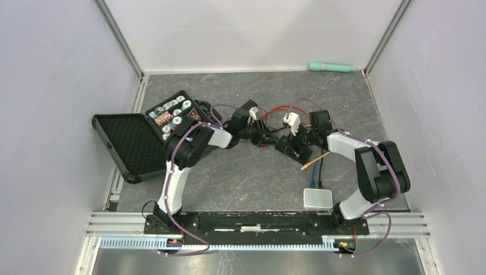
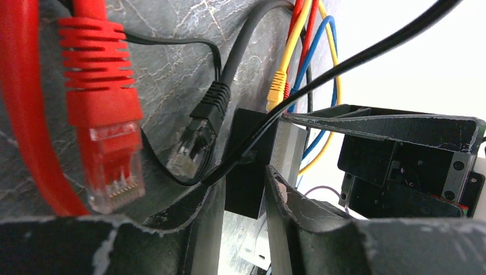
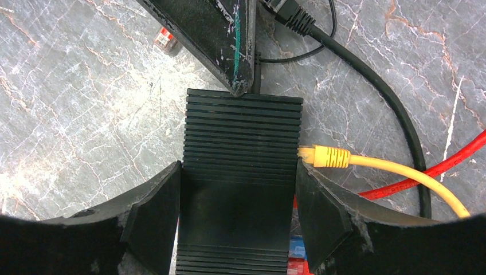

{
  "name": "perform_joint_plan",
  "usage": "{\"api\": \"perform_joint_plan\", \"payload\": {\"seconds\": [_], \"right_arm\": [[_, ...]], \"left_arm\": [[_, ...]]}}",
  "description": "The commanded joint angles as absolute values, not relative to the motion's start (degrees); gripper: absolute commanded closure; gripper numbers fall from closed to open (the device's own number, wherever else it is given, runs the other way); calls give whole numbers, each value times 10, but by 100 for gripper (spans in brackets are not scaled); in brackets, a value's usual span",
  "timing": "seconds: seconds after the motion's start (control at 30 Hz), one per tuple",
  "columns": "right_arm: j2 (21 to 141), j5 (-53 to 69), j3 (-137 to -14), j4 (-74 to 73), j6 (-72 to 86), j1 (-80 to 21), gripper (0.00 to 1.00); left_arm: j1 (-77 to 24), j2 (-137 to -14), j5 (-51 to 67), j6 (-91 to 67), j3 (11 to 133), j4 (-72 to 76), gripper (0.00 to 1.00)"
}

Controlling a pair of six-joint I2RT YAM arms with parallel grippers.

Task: Pull the plug from the switch port
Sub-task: Move the switch port to the center of the board.

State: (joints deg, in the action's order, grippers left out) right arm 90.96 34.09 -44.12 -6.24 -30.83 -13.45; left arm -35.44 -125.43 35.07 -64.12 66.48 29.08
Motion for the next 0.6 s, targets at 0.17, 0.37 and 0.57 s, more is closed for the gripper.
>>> {"api": "perform_joint_plan", "payload": {"seconds": [0.17, 0.37, 0.57], "right_arm": [[923, 351, -441, -59, -296, -128, 58], [927, 351, -443, -61, -300, -127, 59], [933, 352, -444, -65, -302, -125, 59]], "left_arm": [[-354, -1263, 363, -667, 679, 320, 67], [-354, -1264, 361, -664, 675, 317, 71], [-354, -1269, 359, -669, 670, 322, 76]]}}
